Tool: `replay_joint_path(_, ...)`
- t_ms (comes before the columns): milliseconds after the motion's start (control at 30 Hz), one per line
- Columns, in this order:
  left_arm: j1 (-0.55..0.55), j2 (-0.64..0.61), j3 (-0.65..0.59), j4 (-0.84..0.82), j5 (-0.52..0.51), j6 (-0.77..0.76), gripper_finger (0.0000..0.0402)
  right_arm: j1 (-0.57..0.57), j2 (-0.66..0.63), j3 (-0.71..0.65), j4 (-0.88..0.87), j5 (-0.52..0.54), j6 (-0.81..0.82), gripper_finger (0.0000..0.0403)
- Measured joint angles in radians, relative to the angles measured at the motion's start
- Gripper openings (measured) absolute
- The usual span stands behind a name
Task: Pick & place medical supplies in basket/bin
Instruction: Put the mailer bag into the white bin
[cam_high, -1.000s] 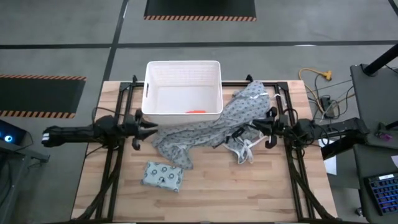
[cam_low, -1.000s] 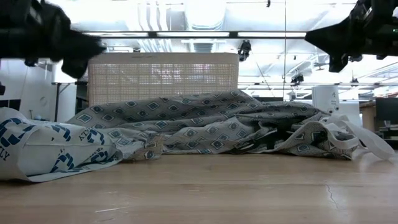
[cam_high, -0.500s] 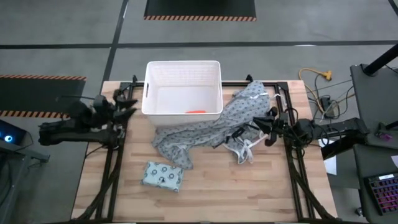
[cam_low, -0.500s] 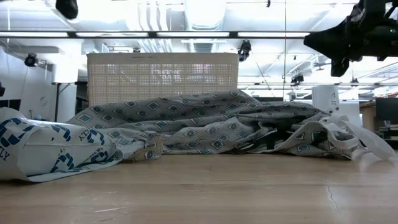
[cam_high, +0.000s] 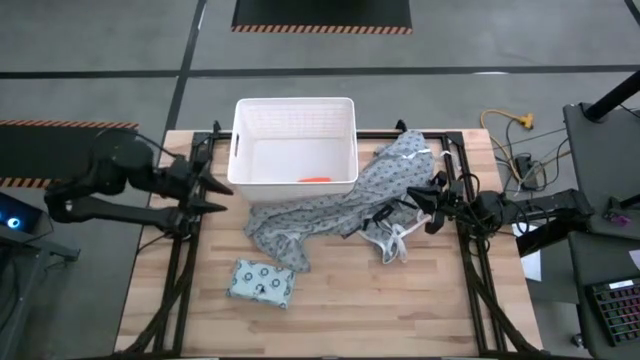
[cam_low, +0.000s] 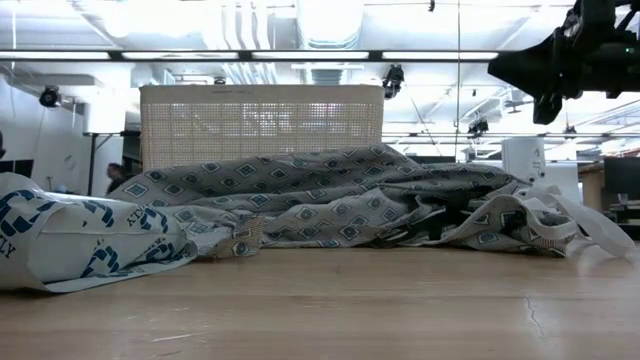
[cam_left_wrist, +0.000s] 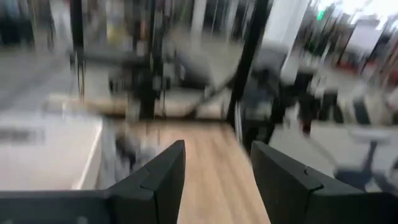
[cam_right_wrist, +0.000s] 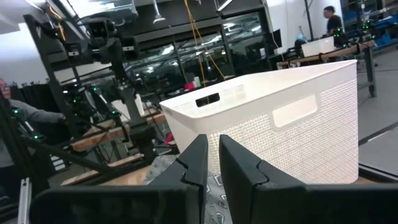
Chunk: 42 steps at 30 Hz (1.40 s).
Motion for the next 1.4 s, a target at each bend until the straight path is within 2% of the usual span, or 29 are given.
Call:
replay_joint_path(67, 0.000, 0.058, 0.082, -0.126, 0.001, -0.001, 0.0167, 0.000, 0.000, 0.000, 0.000, 0.000, -0.002, 0.0033)
replay_joint_path(167, 0.000, 0.147, 0.186, -0.220, 0.004, -0.012, 0.0167, 0.000, 0.000, 0.000, 0.000, 0.000, -0.004, 0.0033)
replay_joint_path(367, -0.032, 0.331, 0.339, -0.291, 0.019, 0.024, 0.0167, 0.000, 0.000, 0.000, 0.000, -0.001, -0.011, 0.0033)
replay_joint_path(500, -0.071, 0.442, 0.397, -0.339, 0.023, 0.044, 0.0167, 0.000, 0.000, 0.000, -0.001, -0.001, -0.011, 0.0033)
replay_joint_path(933, -0.217, 0.744, 0.429, -0.411, 0.033, 0.034, 0.0167, 0.000, 0.004, 0.000, -0.031, -0.004, -0.012, 0.0034)
replay_joint_path(1200, -0.384, 0.890, 0.388, -0.418, 0.033, -0.072, 0.0167, 0.000, 0.004, 0.000, -0.084, -0.004, -0.011, 0.0034)
replay_joint_path(1400, -0.462, 1.006, 0.370, -0.416, 0.032, -0.162, 0.0167, 0.000, 0.003, 0.000, -0.084, -0.003, -0.012, 0.0034)
